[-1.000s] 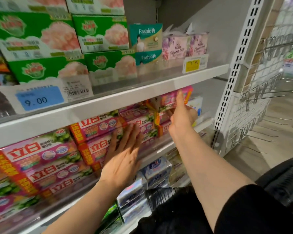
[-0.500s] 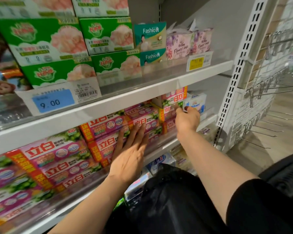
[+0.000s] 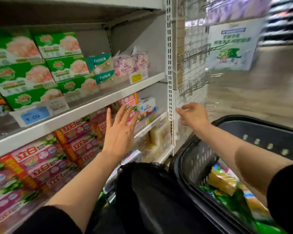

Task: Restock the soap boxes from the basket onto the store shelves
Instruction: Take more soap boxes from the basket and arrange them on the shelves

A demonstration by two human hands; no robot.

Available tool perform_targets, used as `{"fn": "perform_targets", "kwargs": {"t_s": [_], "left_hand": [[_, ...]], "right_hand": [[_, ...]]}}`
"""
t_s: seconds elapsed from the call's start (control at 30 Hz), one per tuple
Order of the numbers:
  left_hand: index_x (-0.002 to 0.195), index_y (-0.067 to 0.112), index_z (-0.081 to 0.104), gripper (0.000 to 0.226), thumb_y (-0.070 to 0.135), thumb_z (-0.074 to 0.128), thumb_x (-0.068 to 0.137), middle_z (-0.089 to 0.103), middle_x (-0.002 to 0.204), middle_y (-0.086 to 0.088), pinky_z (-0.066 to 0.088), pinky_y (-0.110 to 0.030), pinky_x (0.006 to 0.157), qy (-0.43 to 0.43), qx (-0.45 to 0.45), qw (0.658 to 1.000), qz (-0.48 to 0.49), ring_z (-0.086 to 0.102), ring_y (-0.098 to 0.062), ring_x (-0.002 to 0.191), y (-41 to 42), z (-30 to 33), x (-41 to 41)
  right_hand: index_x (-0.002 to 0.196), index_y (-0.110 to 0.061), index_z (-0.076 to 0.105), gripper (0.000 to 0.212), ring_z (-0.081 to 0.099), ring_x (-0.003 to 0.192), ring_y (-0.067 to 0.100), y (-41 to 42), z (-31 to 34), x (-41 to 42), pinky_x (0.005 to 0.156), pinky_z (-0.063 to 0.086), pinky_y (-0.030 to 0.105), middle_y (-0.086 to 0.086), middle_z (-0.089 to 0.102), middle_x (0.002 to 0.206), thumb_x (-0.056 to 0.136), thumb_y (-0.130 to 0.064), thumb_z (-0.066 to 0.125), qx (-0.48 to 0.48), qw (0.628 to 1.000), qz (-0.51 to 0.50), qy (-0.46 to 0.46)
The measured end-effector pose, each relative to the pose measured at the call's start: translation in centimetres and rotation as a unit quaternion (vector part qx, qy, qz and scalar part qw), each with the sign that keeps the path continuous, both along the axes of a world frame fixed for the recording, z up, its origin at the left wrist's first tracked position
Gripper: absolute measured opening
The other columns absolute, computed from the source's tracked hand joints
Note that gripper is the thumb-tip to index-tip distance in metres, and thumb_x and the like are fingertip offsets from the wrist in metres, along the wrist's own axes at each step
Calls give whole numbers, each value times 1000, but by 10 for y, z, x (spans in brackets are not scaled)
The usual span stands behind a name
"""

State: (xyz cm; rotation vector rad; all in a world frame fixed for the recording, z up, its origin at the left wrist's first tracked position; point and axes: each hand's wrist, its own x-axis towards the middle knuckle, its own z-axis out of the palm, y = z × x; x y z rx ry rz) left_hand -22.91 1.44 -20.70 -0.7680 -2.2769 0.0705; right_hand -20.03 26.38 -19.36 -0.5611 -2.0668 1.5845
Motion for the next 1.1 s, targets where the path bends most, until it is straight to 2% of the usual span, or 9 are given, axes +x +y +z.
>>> {"fn": "perform_targets", "kwargs": {"t_s": [0.13,0.27,0.4,0.5,0.6,0.77,0.83,0.93,1.1], "left_hand": [[125,11,59,58,10,75,70,52,137,-18,20,-67,109,-32,23,996,-78,36,-40,134,56,13,22],[126,8,60,63,17,81,68,53,136,-19,24,-67,108,-92,-15,981,-169,37,-42,135,119,17,46],[134,6,54,67,20,77,73,47,142,-19,23,-59,113,-138,-77,949,-272,30,-40,139,179,3,75],[132,5,56,69,21,78,69,51,139,-20,29,-59,111,-171,-113,925,-319,34,-42,137,220,-21,88],[140,9,48,72,26,74,76,44,146,-15,18,-45,119,-213,-148,912,-318,24,-34,144,253,-51,97],[150,16,30,76,27,67,85,29,155,-4,13,-33,120,-304,-216,881,-291,12,-25,146,286,-96,101],[151,15,25,80,23,69,85,26,156,-4,17,-33,118,-327,-244,871,-274,17,-25,145,292,-106,100],[152,13,20,80,16,67,87,22,157,-7,25,-37,115,-344,-285,858,-252,21,-26,143,296,-113,96],[151,16,20,81,9,66,85,23,155,-5,37,-41,109,-342,-273,860,-263,22,-24,143,305,-120,93]], "right_hand": [[93,-14,63,30,65,74,24,51,-2,67,67,57,39,5,64,78,78,-37,75,82,996,25,-30],[79,-9,65,18,57,58,15,100,-23,133,59,54,33,6,63,69,83,-25,73,153,984,5,-93],[82,9,63,36,61,64,34,144,-55,187,73,55,53,27,63,74,81,-25,72,148,976,-30,-156],[88,8,63,33,63,69,30,170,-78,215,72,56,50,12,58,70,81,-22,75,123,973,-63,-187],[93,-6,67,30,66,81,24,187,-105,231,78,57,45,3,63,80,76,-28,79,134,957,-77,-246],[110,-5,61,48,62,96,22,194,-121,242,78,53,32,9,64,105,79,-40,75,108,917,-13,-384],[119,-3,57,60,63,97,22,196,-120,244,79,54,33,8,63,111,73,-33,82,37,920,33,-388],[113,-2,59,55,67,96,24,198,-122,246,82,56,36,10,68,107,66,-10,85,7,918,93,-384],[122,-12,47,77,64,100,21,199,-136,242,87,56,39,6,64,111,57,-2,87,-22,933,74,-351]]}}
